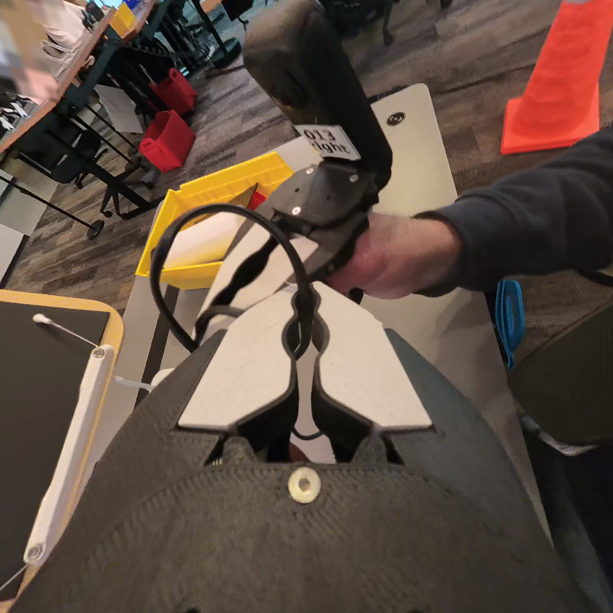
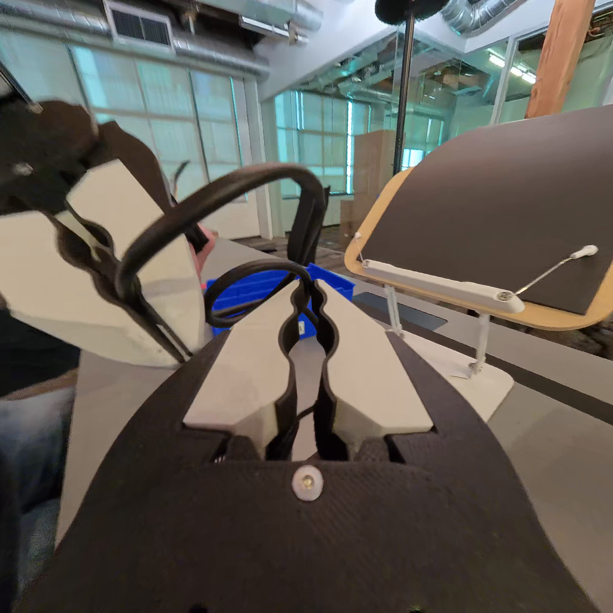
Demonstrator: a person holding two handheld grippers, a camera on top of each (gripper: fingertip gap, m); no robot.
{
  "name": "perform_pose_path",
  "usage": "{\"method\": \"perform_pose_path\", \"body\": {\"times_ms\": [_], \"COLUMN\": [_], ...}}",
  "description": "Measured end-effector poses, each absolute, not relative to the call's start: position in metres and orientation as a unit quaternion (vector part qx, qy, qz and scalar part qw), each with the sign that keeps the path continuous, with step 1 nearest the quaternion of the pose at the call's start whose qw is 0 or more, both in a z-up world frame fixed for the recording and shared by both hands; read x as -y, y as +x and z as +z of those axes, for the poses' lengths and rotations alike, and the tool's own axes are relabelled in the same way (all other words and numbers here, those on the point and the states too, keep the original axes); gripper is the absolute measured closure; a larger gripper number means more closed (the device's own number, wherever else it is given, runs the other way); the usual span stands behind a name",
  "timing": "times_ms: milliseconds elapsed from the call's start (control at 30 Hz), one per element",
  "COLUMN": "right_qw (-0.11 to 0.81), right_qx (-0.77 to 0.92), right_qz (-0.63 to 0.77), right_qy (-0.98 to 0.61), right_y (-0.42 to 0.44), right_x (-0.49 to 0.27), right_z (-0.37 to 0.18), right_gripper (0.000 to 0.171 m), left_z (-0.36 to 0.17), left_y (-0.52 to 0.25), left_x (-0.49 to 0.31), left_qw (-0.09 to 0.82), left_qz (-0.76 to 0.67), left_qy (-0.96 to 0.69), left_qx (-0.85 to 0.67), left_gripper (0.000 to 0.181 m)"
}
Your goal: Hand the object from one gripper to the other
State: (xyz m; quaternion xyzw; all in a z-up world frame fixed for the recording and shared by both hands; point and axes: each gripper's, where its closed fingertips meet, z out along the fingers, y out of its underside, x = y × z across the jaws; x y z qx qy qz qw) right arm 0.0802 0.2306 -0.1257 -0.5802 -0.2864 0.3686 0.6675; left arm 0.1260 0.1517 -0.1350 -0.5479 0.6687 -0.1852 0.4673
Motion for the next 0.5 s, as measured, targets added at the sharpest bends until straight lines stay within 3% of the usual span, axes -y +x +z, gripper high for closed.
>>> {"method": "perform_pose_path", "body": {"times_ms": [167,500], "right_qw": [0.663,0.653], "right_qx": [0.287,0.278], "right_qz": [0.4,0.453], "right_qy": [-0.564,-0.54], "right_y": [0.08,0.08], "right_x": [-0.224,-0.215], "right_z": [-0.122,-0.113], "right_gripper": [0.171,0.171], "left_z": [-0.146,-0.132], "left_y": [0.114,0.096], "left_x": [-0.163,-0.194], "left_qw": [0.466,0.559], "left_qz": [-0.155,-0.076], "left_qy": [-0.561,-0.55], "left_qx": [-0.666,-0.616], "left_gripper": [0.18,0.181]}}
